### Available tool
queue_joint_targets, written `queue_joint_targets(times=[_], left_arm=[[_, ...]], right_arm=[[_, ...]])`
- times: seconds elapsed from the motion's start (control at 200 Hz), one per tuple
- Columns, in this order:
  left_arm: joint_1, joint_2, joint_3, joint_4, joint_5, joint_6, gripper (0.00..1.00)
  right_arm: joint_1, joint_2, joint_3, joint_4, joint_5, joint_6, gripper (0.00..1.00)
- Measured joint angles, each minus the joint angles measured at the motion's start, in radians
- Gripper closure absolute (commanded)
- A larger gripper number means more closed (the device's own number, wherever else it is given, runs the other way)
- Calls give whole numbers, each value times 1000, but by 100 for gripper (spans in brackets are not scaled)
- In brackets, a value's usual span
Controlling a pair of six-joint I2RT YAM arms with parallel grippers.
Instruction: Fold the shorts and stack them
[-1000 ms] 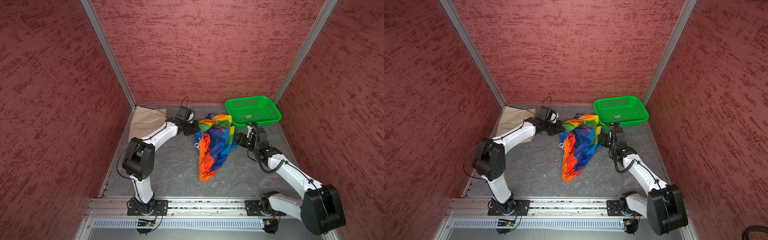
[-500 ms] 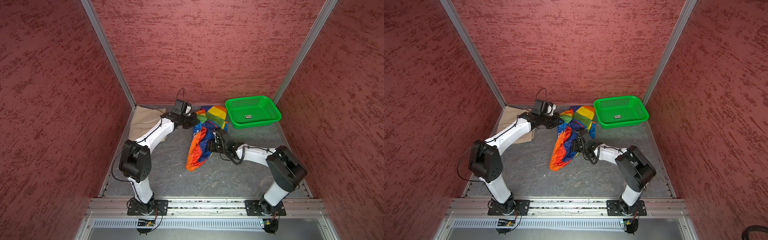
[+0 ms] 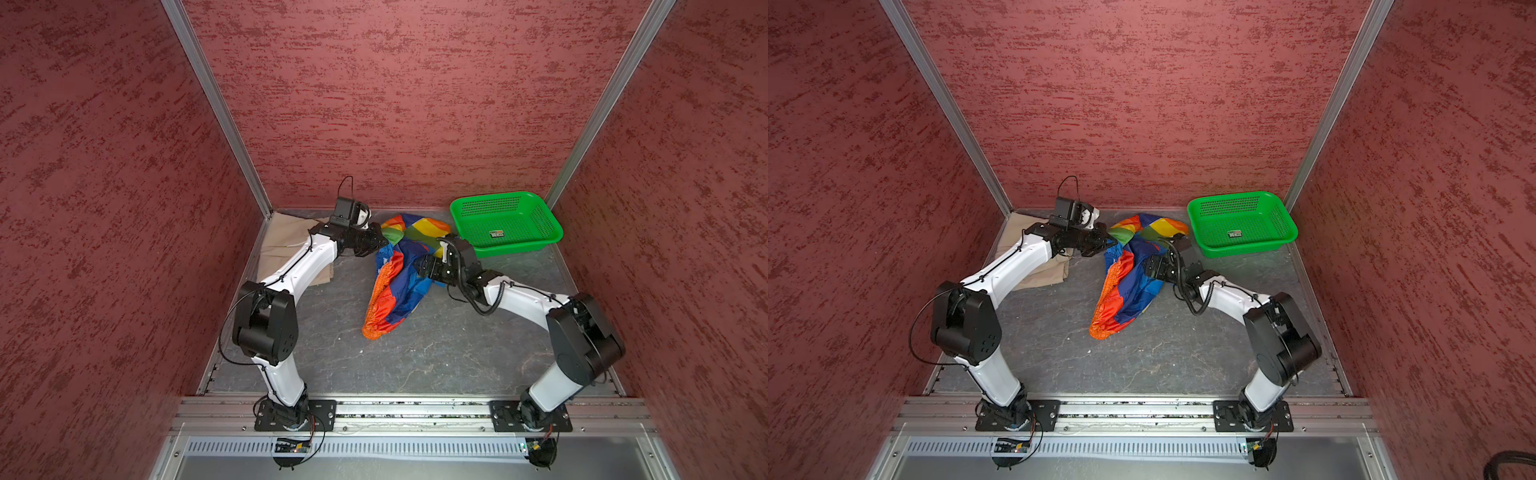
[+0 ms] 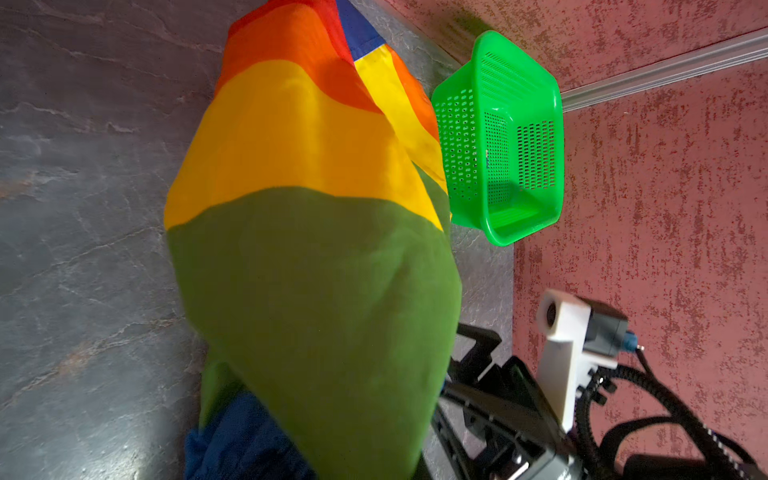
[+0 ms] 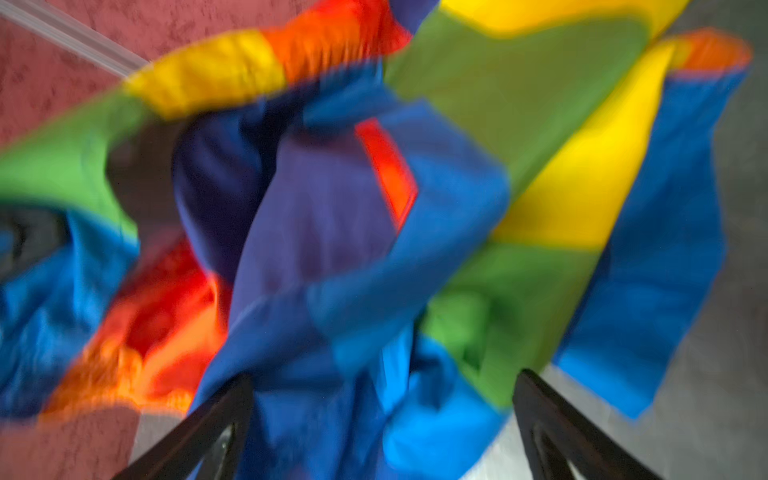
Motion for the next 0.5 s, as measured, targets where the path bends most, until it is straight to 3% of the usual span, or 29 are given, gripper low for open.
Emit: queue_joint_targets(times=[0.07, 0.16, 0.22, 0.351, 0.501], left_arm=[[0, -4, 5, -9, 6, 1, 100], [0, -14, 5, -23, 8, 3, 100], [0, -19, 6, -31, 10, 4, 100], [10, -27, 7, -53, 27, 5, 100], [43, -27, 37, -98, 48, 12, 100]], right_arm=[[-16, 53, 47, 30, -25, 12, 30], [-20, 100, 62, 74, -58, 33, 80], [-20, 111, 52, 95, -78, 48, 100], [-25, 91, -2, 132, -93, 67, 100], [-41, -39, -134, 139, -74, 67, 100]])
